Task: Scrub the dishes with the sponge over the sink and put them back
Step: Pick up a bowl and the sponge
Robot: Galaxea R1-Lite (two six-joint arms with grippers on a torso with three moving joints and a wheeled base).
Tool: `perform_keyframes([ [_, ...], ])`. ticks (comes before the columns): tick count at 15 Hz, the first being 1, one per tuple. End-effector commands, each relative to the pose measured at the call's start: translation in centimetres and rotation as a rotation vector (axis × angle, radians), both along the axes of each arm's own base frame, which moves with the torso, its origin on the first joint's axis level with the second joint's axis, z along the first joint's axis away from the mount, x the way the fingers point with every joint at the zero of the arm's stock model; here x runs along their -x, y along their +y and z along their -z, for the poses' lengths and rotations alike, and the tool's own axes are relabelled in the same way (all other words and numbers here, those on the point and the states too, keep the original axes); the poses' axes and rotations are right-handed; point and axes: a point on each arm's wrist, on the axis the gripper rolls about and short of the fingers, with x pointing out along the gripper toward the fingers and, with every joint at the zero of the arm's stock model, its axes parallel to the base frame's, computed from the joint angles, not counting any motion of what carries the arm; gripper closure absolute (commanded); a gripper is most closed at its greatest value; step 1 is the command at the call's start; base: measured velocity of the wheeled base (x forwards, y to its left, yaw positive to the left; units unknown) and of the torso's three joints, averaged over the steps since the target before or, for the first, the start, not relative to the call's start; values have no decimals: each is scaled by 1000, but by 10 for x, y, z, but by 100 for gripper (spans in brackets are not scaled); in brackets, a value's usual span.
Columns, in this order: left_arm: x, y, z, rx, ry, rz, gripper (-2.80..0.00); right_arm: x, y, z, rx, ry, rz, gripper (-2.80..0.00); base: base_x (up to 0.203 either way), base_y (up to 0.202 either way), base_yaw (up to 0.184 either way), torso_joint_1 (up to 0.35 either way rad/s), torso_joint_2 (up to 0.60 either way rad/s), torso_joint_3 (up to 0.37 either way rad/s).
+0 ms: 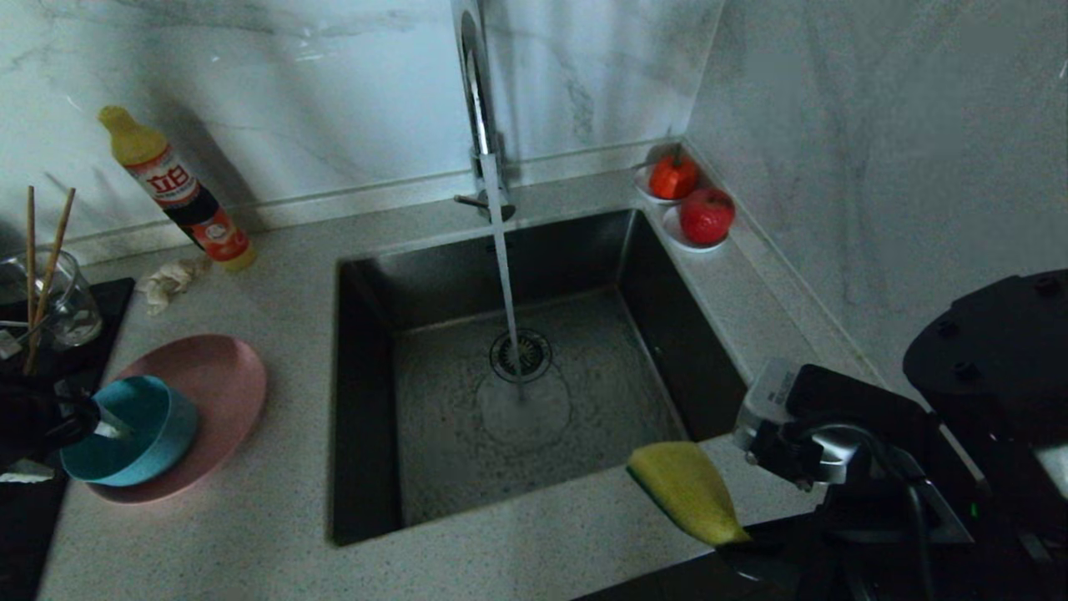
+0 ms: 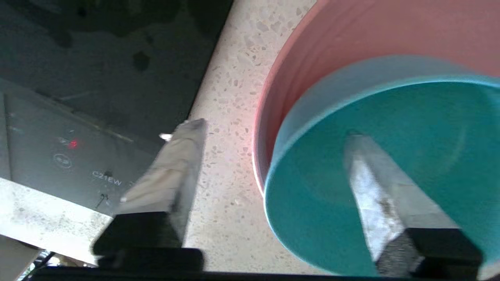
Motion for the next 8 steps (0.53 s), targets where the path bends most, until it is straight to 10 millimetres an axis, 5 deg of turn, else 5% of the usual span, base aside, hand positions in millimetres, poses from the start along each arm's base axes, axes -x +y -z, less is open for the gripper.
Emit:
perform_keyframes([
  [1, 4, -3, -14, 20, -22, 14, -280, 0, 0, 0, 2, 1, 1, 0, 0, 0, 0, 0, 0, 0],
  [4, 8, -9, -31, 129, -45, 44, -280, 0, 0, 0, 2, 2, 0, 0, 0, 0, 0, 0, 0, 0],
  [8, 6, -8, -23, 145, -21, 48, -280, 0, 0, 0, 0, 2, 1, 0, 0, 0, 0, 0, 0, 0],
])
